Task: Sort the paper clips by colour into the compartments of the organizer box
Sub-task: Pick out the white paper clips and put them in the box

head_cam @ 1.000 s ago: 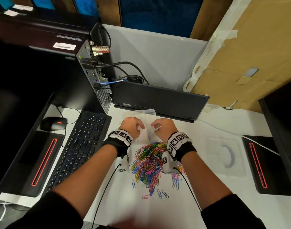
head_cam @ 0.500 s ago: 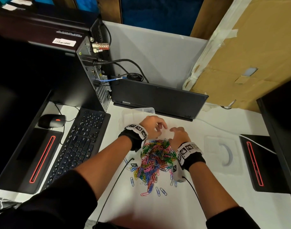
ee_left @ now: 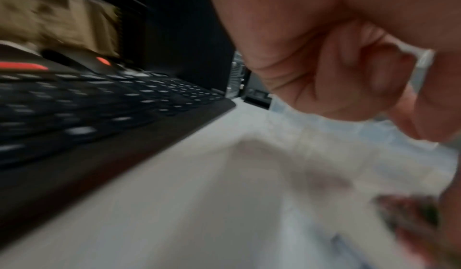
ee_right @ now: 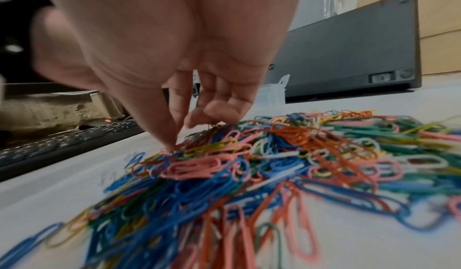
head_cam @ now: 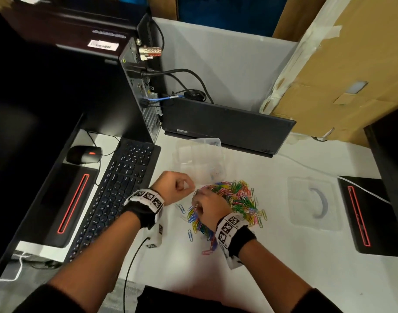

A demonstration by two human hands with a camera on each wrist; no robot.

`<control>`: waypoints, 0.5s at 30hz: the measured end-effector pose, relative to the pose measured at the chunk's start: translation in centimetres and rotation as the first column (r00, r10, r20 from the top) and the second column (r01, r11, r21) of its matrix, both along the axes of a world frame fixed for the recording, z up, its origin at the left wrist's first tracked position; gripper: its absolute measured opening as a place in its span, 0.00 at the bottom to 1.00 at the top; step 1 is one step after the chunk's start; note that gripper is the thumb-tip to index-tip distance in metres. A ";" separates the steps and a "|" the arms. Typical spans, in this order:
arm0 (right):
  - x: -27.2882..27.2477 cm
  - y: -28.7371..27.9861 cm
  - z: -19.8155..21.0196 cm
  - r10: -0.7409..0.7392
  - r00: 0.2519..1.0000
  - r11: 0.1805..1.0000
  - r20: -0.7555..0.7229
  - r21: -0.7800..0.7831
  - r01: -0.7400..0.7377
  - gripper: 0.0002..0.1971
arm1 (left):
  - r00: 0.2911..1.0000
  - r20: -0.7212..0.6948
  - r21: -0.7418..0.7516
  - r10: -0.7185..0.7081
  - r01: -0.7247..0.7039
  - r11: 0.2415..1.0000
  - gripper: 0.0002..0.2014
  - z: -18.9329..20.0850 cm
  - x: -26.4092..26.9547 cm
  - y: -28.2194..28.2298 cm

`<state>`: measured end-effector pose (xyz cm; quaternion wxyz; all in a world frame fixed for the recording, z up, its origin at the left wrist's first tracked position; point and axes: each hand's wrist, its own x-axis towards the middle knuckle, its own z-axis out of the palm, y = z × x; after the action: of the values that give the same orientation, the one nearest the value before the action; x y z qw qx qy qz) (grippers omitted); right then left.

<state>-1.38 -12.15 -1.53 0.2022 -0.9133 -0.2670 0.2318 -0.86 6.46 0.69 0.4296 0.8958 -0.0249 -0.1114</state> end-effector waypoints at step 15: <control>0.3 -2.4 0.4 -0.118 0.990 0.992 0.079 -0.038 0.121 0.06 | 0.988 -0.031 0.243 0.153 -0.141 0.960 0.03 -3.5 -5.3 0.2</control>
<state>-1.09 -14.56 -1.17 0.1859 -0.9400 -0.2142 0.1898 -6.18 6.67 -2.82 0.3259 0.9374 0.0661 -0.1037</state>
